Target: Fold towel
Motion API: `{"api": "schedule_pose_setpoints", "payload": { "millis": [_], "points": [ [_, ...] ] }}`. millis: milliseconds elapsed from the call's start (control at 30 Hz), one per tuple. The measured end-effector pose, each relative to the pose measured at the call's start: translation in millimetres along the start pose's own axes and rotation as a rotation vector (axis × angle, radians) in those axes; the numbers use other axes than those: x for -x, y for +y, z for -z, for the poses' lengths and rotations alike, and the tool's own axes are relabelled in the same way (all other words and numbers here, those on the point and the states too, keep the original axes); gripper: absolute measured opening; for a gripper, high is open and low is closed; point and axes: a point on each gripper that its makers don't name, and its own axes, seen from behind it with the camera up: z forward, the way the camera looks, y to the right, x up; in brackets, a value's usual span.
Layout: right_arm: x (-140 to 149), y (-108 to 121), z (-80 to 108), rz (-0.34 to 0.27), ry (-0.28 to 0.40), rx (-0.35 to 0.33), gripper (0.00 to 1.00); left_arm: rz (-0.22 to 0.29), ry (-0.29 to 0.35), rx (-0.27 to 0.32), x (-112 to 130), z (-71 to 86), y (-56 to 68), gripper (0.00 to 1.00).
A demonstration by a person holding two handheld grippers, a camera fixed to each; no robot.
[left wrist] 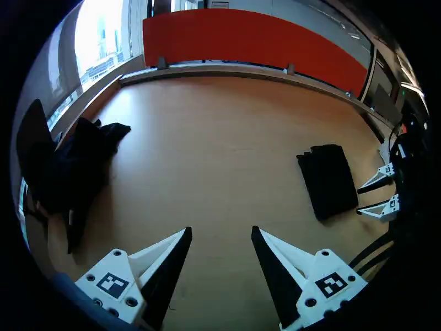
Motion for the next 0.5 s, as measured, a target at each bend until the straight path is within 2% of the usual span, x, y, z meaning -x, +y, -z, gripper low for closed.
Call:
{"api": "schedule_pose_setpoints", "payload": {
  "millis": [200, 500],
  "points": [
    [4.5, -1.0, -3.2, -0.004, -0.005, -0.001, 0.67, 0.0, 0.0, 0.001, 1.0, 0.5, 0.4, 0.79],
    [9.0, 0.4, -7.6, -0.015, -0.005, 0.006, 0.42, 0.0, 0.001, 0.002, 0.8, 0.5, 0.9, 0.79]
  ]
}}
